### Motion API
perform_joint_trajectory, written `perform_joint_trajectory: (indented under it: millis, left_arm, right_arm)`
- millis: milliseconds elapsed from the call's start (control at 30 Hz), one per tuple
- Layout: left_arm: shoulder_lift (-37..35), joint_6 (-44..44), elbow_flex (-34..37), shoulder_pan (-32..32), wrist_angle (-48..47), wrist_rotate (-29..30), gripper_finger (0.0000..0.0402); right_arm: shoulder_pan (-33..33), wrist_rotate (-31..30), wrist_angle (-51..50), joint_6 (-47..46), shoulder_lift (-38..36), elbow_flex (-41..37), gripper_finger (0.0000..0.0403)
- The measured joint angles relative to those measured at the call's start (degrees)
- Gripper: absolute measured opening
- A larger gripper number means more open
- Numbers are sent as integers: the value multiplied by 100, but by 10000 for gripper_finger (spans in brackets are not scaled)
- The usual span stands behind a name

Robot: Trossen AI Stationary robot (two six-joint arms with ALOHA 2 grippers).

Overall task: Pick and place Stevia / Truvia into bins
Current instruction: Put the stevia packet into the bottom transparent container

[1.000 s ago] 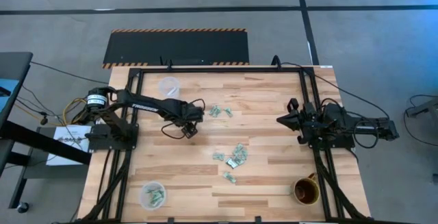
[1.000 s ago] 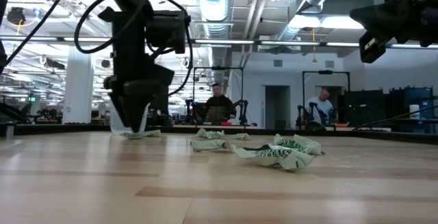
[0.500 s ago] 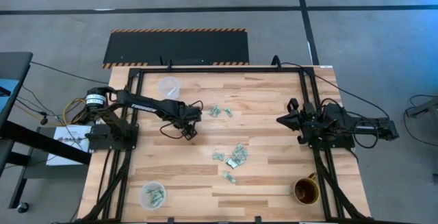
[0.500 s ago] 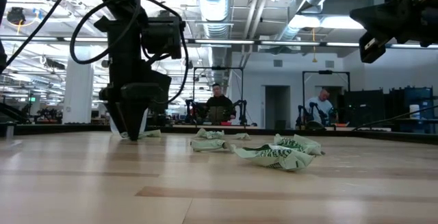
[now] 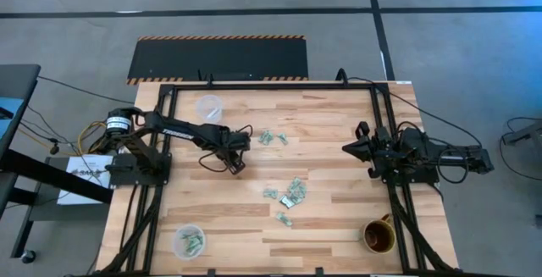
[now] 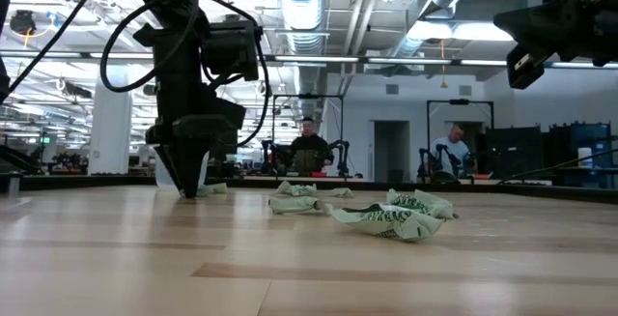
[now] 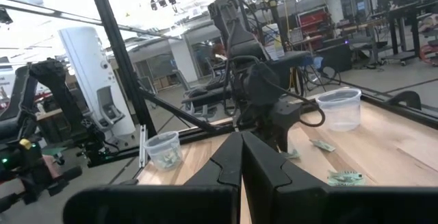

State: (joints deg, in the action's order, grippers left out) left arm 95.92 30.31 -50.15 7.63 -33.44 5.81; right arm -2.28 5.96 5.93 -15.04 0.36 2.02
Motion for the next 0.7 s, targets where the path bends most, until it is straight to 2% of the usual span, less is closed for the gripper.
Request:
perform_joint_trajectory:
  millis: [167,333,500,700]
  left_arm:
    - [-11,-190,0,-119,36,71,11]
    - [-357,-163,17,-385,30,98,7]
    - [-1228,261,14,-1019,-85,100,4]
    - [-2658,1004,11,-2354,-416,113,2]
  right_arm:
    - [0,2,0,1,0,0,0]
    - [0,0,0,-1,0,0,0]
    - [0,0,2,-1,0,-2,0]
    - [0,1,2,1,-1,-2,0]
